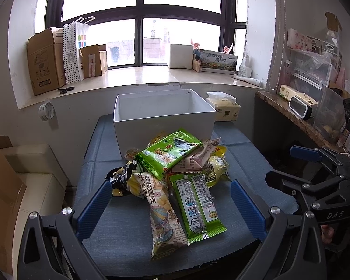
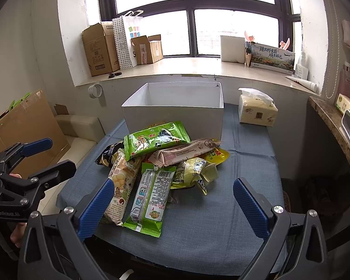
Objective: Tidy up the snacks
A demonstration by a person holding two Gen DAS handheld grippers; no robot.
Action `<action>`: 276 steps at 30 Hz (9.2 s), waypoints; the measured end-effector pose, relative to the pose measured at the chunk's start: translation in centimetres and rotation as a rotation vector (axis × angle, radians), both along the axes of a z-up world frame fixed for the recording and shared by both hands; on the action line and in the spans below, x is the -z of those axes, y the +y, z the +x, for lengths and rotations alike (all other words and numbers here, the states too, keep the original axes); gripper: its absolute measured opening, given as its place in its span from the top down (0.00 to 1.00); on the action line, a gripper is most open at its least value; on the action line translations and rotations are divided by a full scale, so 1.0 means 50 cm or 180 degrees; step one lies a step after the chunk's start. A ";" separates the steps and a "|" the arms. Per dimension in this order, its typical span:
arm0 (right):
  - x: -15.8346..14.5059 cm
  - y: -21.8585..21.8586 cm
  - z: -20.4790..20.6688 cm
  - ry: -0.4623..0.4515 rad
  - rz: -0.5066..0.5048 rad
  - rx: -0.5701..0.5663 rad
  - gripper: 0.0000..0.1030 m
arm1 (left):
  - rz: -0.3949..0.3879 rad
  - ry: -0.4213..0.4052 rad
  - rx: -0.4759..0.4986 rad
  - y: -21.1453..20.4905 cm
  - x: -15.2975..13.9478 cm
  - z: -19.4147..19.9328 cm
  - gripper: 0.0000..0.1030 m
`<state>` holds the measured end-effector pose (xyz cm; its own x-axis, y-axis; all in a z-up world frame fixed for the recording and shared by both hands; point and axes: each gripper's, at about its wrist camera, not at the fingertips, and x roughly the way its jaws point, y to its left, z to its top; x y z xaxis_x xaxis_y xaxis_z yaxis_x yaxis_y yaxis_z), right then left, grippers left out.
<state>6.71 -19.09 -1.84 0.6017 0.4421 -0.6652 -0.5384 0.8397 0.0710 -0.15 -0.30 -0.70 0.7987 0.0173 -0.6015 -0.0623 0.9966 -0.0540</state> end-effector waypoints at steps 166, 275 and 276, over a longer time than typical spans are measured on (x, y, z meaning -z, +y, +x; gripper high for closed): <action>-0.106 0.080 0.358 -0.0344 0.0576 -0.0094 0.00 | -0.0339 0.0167 -0.0076 0.210 0.032 0.337 0.00; -0.054 0.077 0.345 0.0035 0.0434 -0.0083 0.26 | 0.0002 0.0111 0.0114 0.128 -0.053 0.399 0.63; -0.060 0.088 0.366 0.0010 0.0412 -0.0069 0.26 | -0.0006 0.0095 0.0096 0.134 -0.059 0.426 0.63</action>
